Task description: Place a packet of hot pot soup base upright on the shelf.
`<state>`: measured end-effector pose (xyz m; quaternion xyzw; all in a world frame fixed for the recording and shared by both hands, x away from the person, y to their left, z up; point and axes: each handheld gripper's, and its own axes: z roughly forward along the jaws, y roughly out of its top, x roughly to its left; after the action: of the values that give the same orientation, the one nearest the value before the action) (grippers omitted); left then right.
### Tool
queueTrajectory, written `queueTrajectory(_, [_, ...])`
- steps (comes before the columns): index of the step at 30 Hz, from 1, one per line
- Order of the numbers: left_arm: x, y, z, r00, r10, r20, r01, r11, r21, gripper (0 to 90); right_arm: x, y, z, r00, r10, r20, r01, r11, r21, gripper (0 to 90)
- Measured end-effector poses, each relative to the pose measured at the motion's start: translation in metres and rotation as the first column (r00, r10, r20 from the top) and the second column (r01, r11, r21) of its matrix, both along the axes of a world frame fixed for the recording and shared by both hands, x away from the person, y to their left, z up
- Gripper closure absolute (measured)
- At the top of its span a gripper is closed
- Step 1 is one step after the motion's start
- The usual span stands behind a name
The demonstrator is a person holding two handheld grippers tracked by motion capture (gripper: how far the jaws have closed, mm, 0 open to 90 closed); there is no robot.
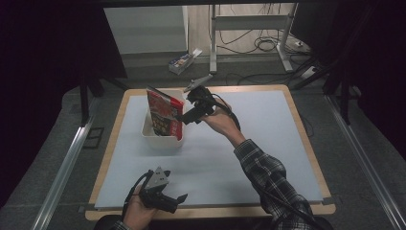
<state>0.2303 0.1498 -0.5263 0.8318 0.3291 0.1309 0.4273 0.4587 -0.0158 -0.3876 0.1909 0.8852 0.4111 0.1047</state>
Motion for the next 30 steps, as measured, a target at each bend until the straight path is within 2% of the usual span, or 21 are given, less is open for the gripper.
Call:
queueTrajectory(8, [0.0,0.0,0.0,1.0,-0.004,0.002,0.004,1.0,-0.003,0.0,-0.004,-0.012,-0.001,1.0,-0.007,0.002,0.007,1.0,0.002,0.0])
queueTrajectory(30, [0.0,-0.001,-0.001,0.9999,-0.012,0.004,0.012,0.9999,-0.007,0.0,-0.018,-0.043,-0.004,0.9984,-0.017,0.053,0.018,1.0,-0.017,0.0])
